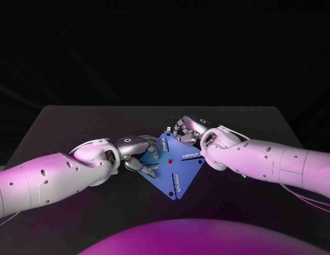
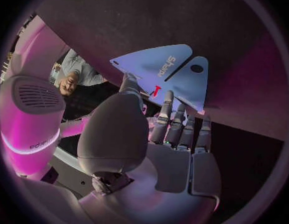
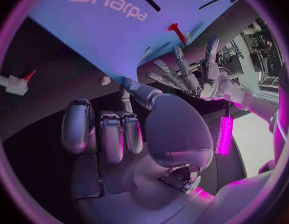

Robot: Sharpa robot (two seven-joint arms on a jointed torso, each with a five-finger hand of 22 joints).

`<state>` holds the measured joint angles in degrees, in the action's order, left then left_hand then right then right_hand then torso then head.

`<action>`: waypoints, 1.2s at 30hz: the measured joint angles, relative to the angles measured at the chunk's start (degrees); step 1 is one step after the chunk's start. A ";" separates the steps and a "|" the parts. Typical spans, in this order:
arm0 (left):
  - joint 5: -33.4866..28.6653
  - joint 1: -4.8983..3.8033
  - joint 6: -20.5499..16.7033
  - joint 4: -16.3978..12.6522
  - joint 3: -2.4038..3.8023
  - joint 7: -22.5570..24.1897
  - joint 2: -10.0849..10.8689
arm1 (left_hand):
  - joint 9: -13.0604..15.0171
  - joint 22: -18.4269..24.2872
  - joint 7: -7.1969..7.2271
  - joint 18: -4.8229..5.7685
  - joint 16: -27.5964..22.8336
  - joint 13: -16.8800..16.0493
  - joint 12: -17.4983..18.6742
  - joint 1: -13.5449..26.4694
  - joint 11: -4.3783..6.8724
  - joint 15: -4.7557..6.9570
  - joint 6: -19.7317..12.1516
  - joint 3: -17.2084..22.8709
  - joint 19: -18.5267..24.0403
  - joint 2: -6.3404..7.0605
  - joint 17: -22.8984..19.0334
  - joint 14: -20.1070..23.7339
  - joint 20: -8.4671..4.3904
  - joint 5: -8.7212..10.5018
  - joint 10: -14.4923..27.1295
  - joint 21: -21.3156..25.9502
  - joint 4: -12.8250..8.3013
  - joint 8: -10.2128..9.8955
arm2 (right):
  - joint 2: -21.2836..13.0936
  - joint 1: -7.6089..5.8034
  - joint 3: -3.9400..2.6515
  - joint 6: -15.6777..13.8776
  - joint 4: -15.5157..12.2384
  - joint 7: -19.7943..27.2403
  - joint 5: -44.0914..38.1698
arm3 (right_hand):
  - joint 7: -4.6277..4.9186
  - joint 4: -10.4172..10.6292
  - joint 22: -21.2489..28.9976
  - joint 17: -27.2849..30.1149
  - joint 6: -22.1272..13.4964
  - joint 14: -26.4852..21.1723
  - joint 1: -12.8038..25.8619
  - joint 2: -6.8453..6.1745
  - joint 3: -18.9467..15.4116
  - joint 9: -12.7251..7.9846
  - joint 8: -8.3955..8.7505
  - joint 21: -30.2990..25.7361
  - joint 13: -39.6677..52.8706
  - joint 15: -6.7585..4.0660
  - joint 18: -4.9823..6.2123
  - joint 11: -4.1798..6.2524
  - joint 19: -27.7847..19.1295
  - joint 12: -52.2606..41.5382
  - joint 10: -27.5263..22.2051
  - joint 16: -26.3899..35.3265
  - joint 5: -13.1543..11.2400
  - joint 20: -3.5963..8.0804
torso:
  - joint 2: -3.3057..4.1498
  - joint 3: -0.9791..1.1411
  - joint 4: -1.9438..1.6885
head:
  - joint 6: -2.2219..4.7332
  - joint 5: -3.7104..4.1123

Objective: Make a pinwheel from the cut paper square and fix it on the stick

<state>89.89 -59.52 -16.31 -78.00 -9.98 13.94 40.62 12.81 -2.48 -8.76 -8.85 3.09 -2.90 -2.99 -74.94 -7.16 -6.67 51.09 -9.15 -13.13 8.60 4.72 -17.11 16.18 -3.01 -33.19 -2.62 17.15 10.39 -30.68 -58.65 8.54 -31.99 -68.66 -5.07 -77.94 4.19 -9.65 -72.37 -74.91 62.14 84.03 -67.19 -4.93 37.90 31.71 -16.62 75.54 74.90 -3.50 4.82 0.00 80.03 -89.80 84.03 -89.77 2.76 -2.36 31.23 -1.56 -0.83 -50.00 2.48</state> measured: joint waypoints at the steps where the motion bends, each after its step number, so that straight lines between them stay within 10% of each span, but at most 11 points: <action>1: -0.19 0.00 -0.43 -0.19 0.00 0.26 0.01 | 0.00 0.00 0.12 0.00 -0.01 0.00 0.00 0.00 0.00 0.00 -0.11 0.00 0.00 0.00 0.00 0.00 0.00 0.00 0.00 0.00 0.00 0.00 | -0.06 0.01 0.00 -0.02 0.09 -0.09 0.01 | -0.01 0.00 0.00 0.00 0.01 0.00 0.00 0.00 0.00 0.00 0.00 0.00 0.00 0.00 0.00 0.00 0.00 0.00 0.00 0.00 0.00 0.00 | 0.00 0.00 0.01 | 0.00 0.00; 13: -0.36 0.04 1.35 -1.47 0.00 0.26 -0.15 | -0.05 0.10 1.08 -0.33 -0.23 -0.24 0.00 0.31 0.92 0.61 0.56 1.03 0.44 -2.26 0.13 -1.03 0.00 0.00 -3.42 0.00 -0.08 0.00 | -0.45 0.14 0.00 -0.09 0.19 -0.71 0.18 | -0.12 0.01 0.00 0.00 0.12 0.00 0.00 0.00 -0.01 0.00 0.13 0.00 0.05 0.00 0.00 0.00 0.00 0.00 0.00 0.00 -0.04 0.00 | 0.02 0.01 0.07 | 0.00 0.10; 36: 2.66 0.58 6.02 -1.17 0.01 -2.91 -0.98 | -0.07 0.37 1.22 -0.91 -0.96 0.12 0.00 1.75 1.65 1.32 0.83 0.88 2.18 -0.81 -0.65 1.76 -0.31 0.00 1.50 0.46 0.07 0.00 | -0.76 0.38 0.00 -0.09 -0.02 -0.61 0.56 | -0.14 -0.15 0.02 0.00 0.14 0.00 0.00 0.00 0.15 0.00 -0.15 0.00 0.03 0.00 0.00 0.00 -0.01 0.00 0.00 0.00 -0.14 0.00 | 0.03 0.01 0.00 | 0.00 -0.03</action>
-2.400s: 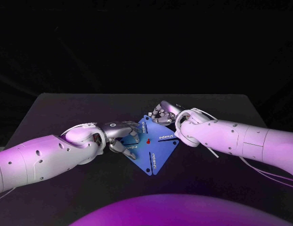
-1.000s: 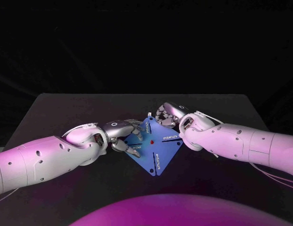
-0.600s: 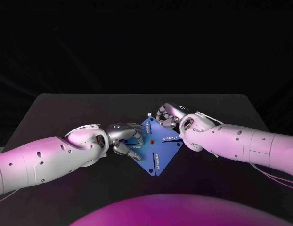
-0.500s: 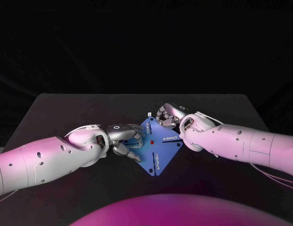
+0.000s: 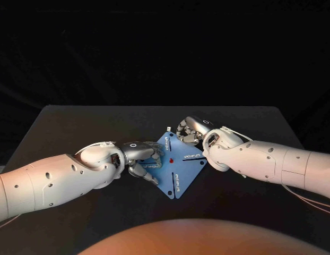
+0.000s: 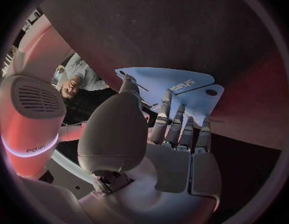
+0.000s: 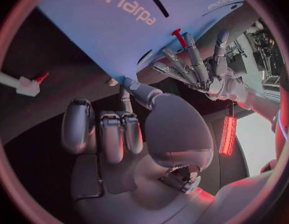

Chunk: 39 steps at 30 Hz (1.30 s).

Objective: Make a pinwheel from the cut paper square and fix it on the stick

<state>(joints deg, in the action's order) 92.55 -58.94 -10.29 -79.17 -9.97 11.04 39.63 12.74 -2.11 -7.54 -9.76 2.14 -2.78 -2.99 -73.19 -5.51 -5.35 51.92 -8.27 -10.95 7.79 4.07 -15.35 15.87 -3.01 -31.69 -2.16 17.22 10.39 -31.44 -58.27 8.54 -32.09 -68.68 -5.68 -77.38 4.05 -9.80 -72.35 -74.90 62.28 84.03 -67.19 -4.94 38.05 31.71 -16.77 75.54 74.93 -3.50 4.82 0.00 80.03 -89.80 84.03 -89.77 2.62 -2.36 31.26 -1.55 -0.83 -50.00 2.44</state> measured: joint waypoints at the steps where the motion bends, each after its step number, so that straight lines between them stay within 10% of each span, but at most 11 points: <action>1: 0.07 -0.01 0.07 0.01 0.02 -0.08 -0.02 | 0.01 0.00 0.00 0.00 0.00 0.00 0.00 0.00 -0.01 0.00 0.00 -0.01 0.10 0.00 -0.01 0.00 -0.10 0.00 0.17 0.00 0.01 0.00 | -0.06 0.00 0.00 0.00 -0.05 0.02 0.00 | 0.00 0.00 0.00 0.00 0.00 0.00 0.00 0.00 0.00 0.00 0.01 0.00 0.00 0.00 0.00 0.00 0.00 0.00 0.00 0.00 0.00 0.00 | 0.00 -0.01 0.00 | 0.00 0.00; 28: 0.82 -0.15 1.01 0.21 0.20 -0.58 -0.10 | -0.10 -0.01 0.34 0.00 0.00 -0.01 0.00 0.45 -0.02 0.21 -0.11 -0.01 0.10 -0.45 -0.07 0.20 -0.10 0.00 0.16 0.00 0.01 0.00 | -3.73 0.35 -0.01 -0.35 -6.36 2.21 -5.65 | -0.02 -0.15 -0.25 -0.04 0.02 0.00 0.40 0.09 0.15 0.81 -0.06 0.23 -0.01 0.00 0.00 0.00 0.00 0.00 0.00 0.00 0.11 0.00 | -0.03 0.01 0.01 | 0.00 0.07; 39: 0.74 -0.20 1.44 0.29 0.25 -0.58 -0.05 | -0.17 -0.02 0.53 0.00 0.00 -0.01 0.00 0.45 -0.02 0.00 -0.29 -0.01 0.09 -0.46 -0.06 -0.01 -0.10 0.00 0.16 0.00 0.01 -0.03 | -5.56 2.63 0.00 -1.94 -10.55 1.91 -10.19 | -0.02 -0.17 -0.38 -0.03 0.02 0.00 0.48 0.01 0.16 1.31 -0.01 0.23 -0.02 0.00 0.00 0.00 0.21 0.00 0.00 0.00 0.16 -0.21 | -0.03 -0.01 0.01 | 0.00 -0.10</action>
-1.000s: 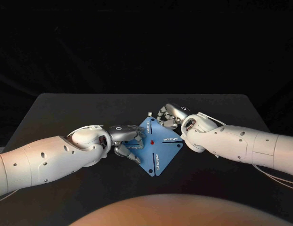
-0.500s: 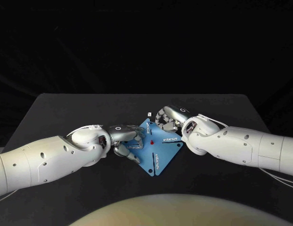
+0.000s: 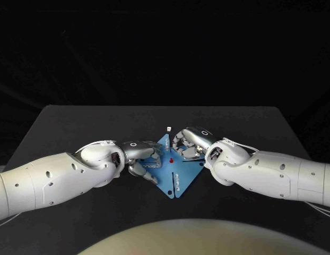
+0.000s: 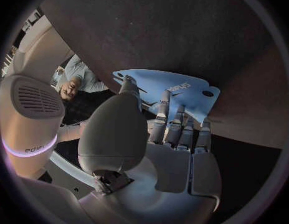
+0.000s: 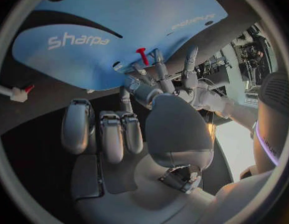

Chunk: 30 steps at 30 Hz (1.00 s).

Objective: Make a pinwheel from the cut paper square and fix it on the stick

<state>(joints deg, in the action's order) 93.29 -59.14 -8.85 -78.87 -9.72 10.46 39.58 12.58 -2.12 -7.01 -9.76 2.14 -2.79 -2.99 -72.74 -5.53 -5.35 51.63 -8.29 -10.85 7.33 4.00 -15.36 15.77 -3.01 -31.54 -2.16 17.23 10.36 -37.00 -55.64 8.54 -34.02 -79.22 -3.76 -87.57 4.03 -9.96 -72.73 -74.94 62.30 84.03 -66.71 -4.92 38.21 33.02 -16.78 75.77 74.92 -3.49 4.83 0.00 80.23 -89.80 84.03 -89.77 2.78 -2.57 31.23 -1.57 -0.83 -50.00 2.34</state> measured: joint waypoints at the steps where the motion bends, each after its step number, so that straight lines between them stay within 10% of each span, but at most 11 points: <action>1: -0.01 0.00 0.03 0.01 0.00 0.00 0.02 | 0.00 0.00 0.01 0.00 0.00 0.00 0.00 0.00 0.00 0.00 0.00 0.00 0.00 0.00 0.00 0.00 0.00 0.00 0.00 0.00 0.00 -0.12 | -0.10 0.22 0.01 -0.28 -0.19 -0.08 -0.46 | 0.00 -0.09 -0.01 0.00 0.00 0.00 0.07 -0.07 0.09 0.54 0.07 0.00 0.00 0.00 0.00 0.00 0.00 0.00 0.00 0.00 0.00 0.00 | -0.01 0.01 0.00 | 0.00 -0.01; 30: -0.36 -0.05 0.34 0.16 0.05 0.07 0.24 | -0.01 -0.01 0.06 -0.01 0.00 -0.01 0.00 0.00 -0.41 -0.20 0.11 0.16 0.00 0.00 0.01 0.20 0.00 0.00 0.40 0.00 -0.16 -0.37 | -3.23 2.78 0.01 -5.15 -3.90 -1.09 -8.54 | 0.00 -0.31 0.14 0.02 0.00 0.00 0.15 -0.15 0.31 1.59 -0.28 0.23 -0.01 0.00 0.00 0.00 0.00 0.00 0.00 0.00 -0.05 0.00 | 0.01 0.01 -0.02 | 0.00 -0.09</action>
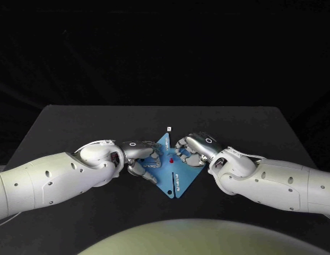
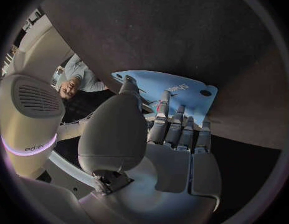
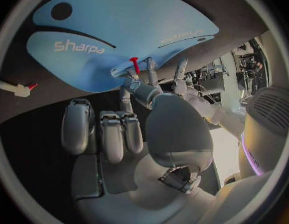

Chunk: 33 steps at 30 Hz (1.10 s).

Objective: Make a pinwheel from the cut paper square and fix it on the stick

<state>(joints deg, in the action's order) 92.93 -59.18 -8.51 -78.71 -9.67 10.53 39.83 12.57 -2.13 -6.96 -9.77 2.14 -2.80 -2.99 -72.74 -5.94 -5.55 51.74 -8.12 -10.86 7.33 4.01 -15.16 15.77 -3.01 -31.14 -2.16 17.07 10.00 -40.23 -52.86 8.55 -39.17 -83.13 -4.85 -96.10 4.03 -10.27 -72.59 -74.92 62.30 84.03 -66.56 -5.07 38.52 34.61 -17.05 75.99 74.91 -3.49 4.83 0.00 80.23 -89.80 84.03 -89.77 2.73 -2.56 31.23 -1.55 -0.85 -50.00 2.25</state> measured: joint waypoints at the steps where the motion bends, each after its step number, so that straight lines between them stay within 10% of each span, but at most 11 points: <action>1: -0.02 0.00 0.00 0.01 0.00 0.00 0.00 | -0.02 0.00 0.00 0.00 0.00 0.00 0.00 0.00 0.00 0.00 0.00 0.00 0.00 0.00 0.00 0.00 0.00 0.00 0.00 0.00 0.00 0.00 | -0.03 0.09 0.00 0.00 -0.07 0.02 -0.23 | 0.00 0.00 0.00 0.00 0.00 0.00 0.00 0.00 0.00 0.02 0.00 0.00 0.00 0.00 0.00 0.00 0.00 0.00 0.00 0.00 0.00 0.00 | 0.01 0.00 -0.01 | 0.00 0.00; 33: -0.37 -0.01 0.10 0.12 0.02 0.04 0.06 | 0.00 -0.01 -0.22 0.00 0.00 0.00 0.00 0.00 -0.21 -0.20 -0.22 0.00 0.00 0.00 0.01 -0.21 0.00 0.00 0.20 0.00 0.00 -0.06 | 0.07 1.17 0.09 0.16 1.11 0.18 -3.04 | -0.29 -0.16 0.47 0.01 0.29 0.00 0.29 -0.30 0.15 0.27 -0.04 -0.27 -0.01 0.00 0.00 0.00 0.00 0.00 0.00 0.00 -0.11 0.00 | 0.03 0.00 -0.02 | 0.00 -0.13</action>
<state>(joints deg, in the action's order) 92.56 -59.20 -8.40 -78.59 -9.65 10.57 39.89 12.56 -2.14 -7.17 -9.77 2.14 -2.80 -2.99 -72.74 -6.16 -5.76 51.52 -8.13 -10.86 7.33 4.02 -15.37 15.77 -3.01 -30.93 -2.16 17.07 9.94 -40.16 -51.69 8.64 -39.02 -82.02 -4.67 -99.14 3.73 -10.43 -72.12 -74.91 62.59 84.03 -66.27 -5.37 38.68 34.88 -17.09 75.72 74.90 -3.49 4.83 0.00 80.23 -89.80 84.03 -89.77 2.62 -2.56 31.26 -1.55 -0.86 -50.00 2.12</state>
